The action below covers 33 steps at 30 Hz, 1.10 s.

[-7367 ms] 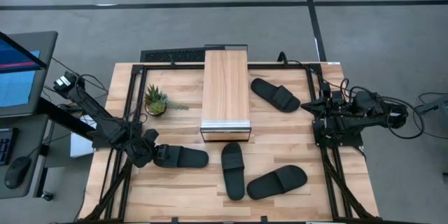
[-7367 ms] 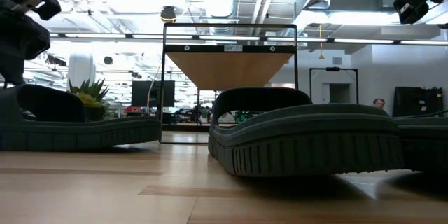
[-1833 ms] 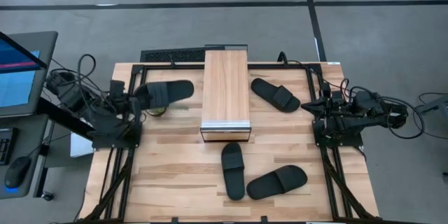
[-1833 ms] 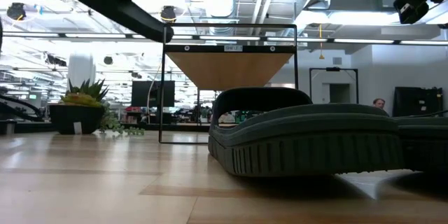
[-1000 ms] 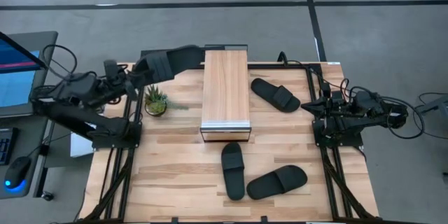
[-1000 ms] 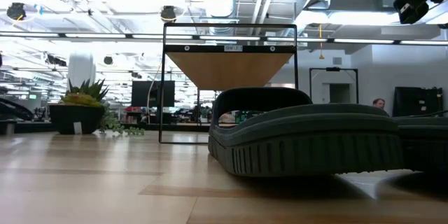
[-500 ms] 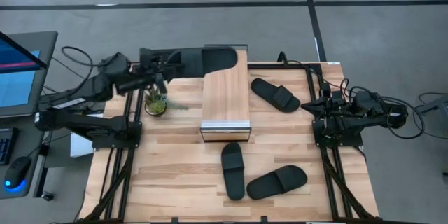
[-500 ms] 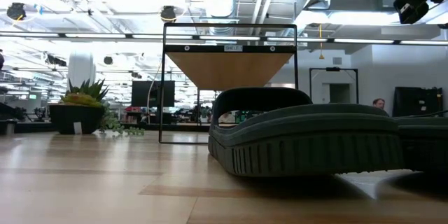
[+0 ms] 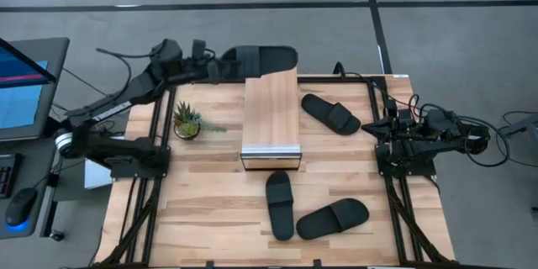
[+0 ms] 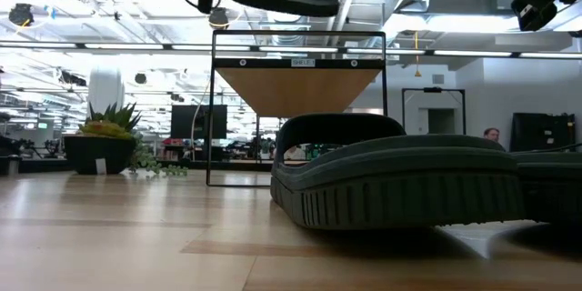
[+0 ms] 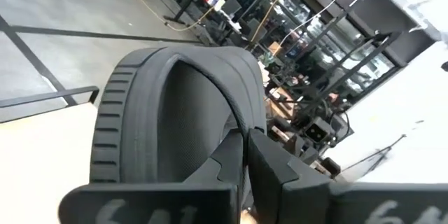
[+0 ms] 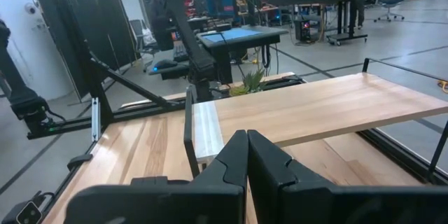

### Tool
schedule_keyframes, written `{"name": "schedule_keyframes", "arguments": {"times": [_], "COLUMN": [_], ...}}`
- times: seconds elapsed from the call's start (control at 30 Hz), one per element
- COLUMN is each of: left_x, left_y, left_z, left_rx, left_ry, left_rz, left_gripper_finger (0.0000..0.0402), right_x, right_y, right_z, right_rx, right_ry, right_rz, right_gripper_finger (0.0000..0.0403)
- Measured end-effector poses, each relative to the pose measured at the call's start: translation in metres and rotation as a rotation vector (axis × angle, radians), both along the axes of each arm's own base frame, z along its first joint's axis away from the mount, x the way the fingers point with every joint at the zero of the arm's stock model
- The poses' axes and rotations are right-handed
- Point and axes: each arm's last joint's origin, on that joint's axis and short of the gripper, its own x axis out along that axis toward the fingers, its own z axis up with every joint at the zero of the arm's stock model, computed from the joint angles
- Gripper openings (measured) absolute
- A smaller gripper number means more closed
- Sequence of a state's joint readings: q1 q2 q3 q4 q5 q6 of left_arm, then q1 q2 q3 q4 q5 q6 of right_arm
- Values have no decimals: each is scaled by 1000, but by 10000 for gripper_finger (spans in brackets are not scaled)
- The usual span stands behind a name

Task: Pick and place slides into the shelf
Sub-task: Put the bottom left black slide on the shelf

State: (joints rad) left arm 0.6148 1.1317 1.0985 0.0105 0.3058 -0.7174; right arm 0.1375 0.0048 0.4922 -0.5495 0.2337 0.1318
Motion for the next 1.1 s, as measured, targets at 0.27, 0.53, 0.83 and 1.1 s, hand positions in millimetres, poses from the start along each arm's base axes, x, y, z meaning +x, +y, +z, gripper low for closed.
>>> {"name": "schedule_keyframes", "arguments": {"times": [0.27, 0.53, 0.83, 1.1], "left_x": [12, 19, 29, 35], "left_y": [37, 68, 95, 109], "left_z": [-23, -49, -74, -96], "left_rx": [-86, -151, -233, -283], "left_ry": [27, 74, 65, 101], "left_rz": [-38, -43, -92, -90], "left_gripper_finger": [0, 0, 0, 0], "right_x": [0, 0, 0, 0], "right_y": [0, 0, 0, 0], "right_z": [0, 0, 0, 0], "right_rx": [0, 0, 0, 0], "right_ry": [0, 0, -1, 0], "right_rz": [0, 0, 0, 0], "right_gripper_finger": [0, 0, 0, 0]}}
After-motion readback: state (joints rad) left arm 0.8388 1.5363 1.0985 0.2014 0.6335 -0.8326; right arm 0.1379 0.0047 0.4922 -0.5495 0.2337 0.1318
